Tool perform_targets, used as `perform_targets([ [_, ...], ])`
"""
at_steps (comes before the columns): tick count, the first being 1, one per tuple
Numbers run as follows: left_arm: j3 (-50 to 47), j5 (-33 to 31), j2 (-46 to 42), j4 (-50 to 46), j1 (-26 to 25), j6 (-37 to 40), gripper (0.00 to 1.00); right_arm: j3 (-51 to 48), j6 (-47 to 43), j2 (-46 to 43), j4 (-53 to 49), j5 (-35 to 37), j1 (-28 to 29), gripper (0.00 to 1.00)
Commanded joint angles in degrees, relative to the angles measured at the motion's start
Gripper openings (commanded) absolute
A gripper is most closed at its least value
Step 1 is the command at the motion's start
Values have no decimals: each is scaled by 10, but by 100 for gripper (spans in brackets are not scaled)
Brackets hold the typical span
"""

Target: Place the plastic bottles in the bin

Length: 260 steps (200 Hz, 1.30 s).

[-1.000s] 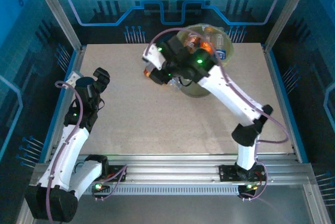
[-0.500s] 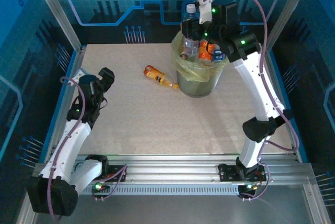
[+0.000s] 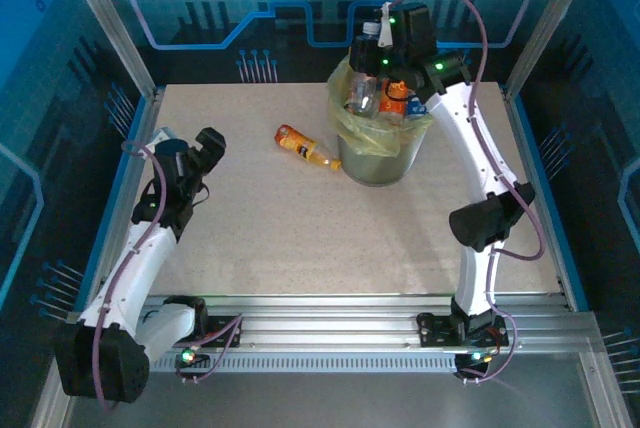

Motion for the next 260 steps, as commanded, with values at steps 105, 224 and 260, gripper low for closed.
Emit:
perform_targets([
  [105,29,36,18,19,5,1,99,-83,19,-12,-16,63,-6,54],
  [224,40,59,47,24,5,8,99,-9,-55,-27,-51,158,15,81],
  [260,68,87,86,15,-6,18,99,-2,-73,-41,-54,133,22,91],
])
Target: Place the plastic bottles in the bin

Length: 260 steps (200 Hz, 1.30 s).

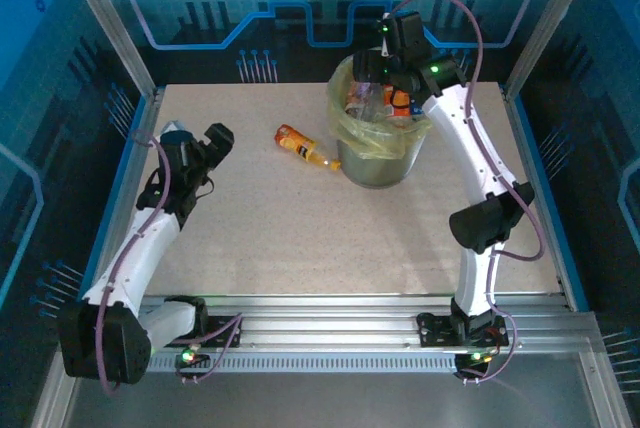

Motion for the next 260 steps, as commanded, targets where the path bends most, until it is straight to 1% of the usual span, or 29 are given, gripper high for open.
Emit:
perform_targets([
  [1,36,28,26,9,-7,17,99,23,-25,-29,-12,-8,10,91],
  [34,79,8,85,-5,-59,21,99,18,-33,-53,-28,-33,16,100],
  [69,128,-6,168,-3,-114,6,99,-53,-35,-117,-21,-41,24,100],
  [94,161,-6,231,-2,-135,-17,99,-135,-33,-183,-5,-36,27,100],
  [125,207,-11,306,-6,-150,-38,99,-246,-24,-268,25,-31,29,100],
  [165,294,-21,412,-45,-160,-56,99,-336,-11,-345,37,-11,30,100],
  [213,373,-18,511,-75,-166,-85,99,-388,5,-393,41,3,29,100],
  [260,438,-13,572,-111,-168,-92,99,-407,10,-399,45,2,29,100],
])
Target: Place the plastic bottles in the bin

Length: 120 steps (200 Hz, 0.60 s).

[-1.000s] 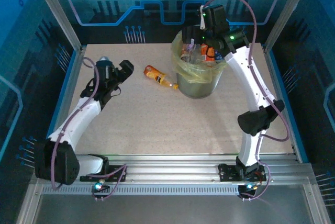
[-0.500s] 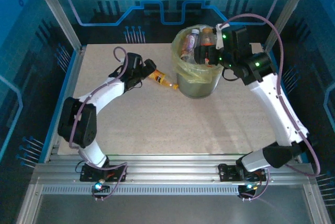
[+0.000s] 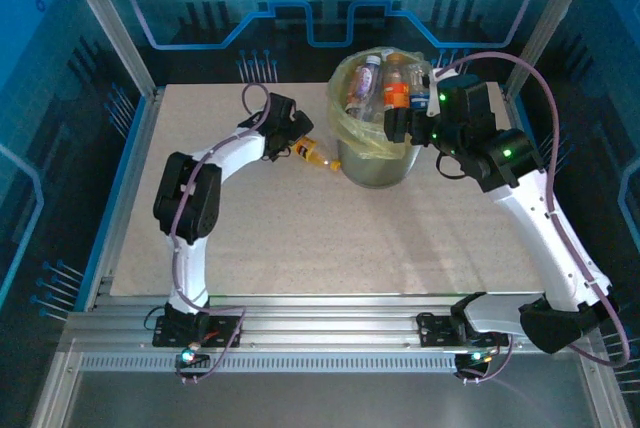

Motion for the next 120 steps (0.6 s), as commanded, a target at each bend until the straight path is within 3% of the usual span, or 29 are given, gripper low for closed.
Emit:
perform_targets([
  [1,35,-2,23,-36,-5,-15,99,-11,12,-9,15,6,7,100],
  [120,67,21,98,-53,-9,-32,99,-30,20,-19,24,5,7,100],
])
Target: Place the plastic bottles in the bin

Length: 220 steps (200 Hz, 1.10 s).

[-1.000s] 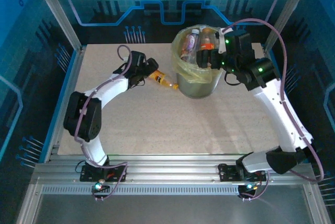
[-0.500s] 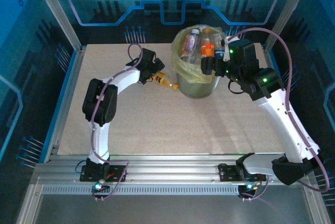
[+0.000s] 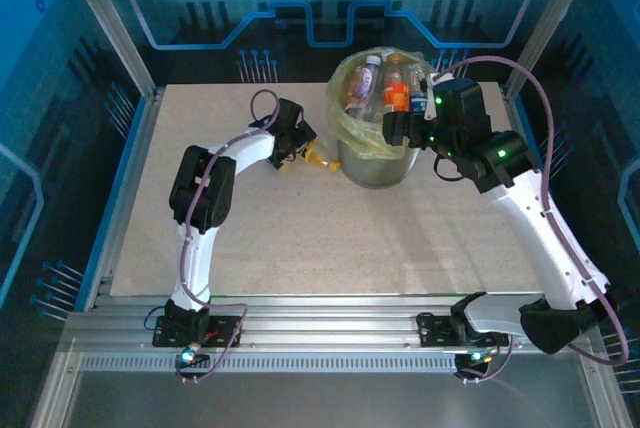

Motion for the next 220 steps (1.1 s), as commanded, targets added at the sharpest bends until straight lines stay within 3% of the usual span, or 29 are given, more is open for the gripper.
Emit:
perform_targets([
  [1,19,19,21,-18,-5,-14,99,-6,10,-17,15,5,7,100],
  [40,20,21,32,-20,-5,-15,95,-11,11,-21,17,10,7,100],
  [146,-22,0,-12,15,-1,5,48,-19,17,-30,18,11,7,100],
  [182,-46,-10,-41,36,4,25,41,-23,19,-33,18,14,7,100],
  [220,-72,-22,-77,54,9,51,41,-31,22,-39,21,20,6,100],
])
